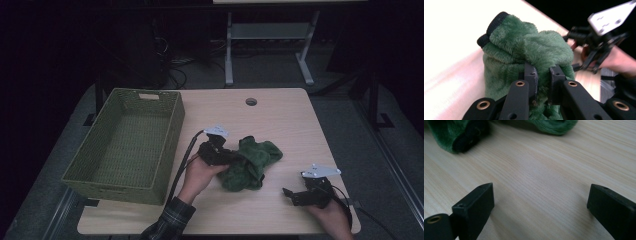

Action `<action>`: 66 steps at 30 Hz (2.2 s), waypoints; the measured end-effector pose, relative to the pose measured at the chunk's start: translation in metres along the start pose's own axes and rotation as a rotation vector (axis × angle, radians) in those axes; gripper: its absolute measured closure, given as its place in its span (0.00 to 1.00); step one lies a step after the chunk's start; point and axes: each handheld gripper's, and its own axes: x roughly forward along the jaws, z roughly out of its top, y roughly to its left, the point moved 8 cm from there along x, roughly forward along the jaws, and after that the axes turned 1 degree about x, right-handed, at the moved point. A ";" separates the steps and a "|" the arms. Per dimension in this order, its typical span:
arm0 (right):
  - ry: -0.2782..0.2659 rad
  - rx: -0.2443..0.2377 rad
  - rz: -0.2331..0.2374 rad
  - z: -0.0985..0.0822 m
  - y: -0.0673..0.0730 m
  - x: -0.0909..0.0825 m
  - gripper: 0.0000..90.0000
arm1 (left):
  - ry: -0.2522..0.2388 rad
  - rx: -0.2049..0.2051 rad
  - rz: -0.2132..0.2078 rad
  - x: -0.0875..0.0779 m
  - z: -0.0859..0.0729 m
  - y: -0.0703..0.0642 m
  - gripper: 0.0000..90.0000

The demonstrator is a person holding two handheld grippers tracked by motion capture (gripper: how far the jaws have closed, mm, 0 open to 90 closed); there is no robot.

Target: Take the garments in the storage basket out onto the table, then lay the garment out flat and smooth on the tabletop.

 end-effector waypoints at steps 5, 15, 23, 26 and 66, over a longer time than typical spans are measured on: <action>0.000 0.000 0.000 0.000 0.000 0.000 0.08 | 0.037 -0.005 0.013 0.017 -0.011 0.009 0.89; 0.000 0.000 0.000 0.000 0.000 0.000 0.08 | 0.104 0.005 0.044 0.041 -0.026 0.026 0.88; 0.000 0.001 0.000 0.000 0.000 0.000 0.08 | 0.093 0.037 0.057 0.035 -0.026 0.024 0.67; 0.000 0.000 0.000 0.000 0.000 0.000 0.08 | 0.063 0.062 0.071 0.024 -0.018 0.017 0.60; -0.002 -0.053 0.163 0.018 0.050 0.005 0.24 | 0.123 0.179 0.066 0.020 -0.055 -0.039 0.57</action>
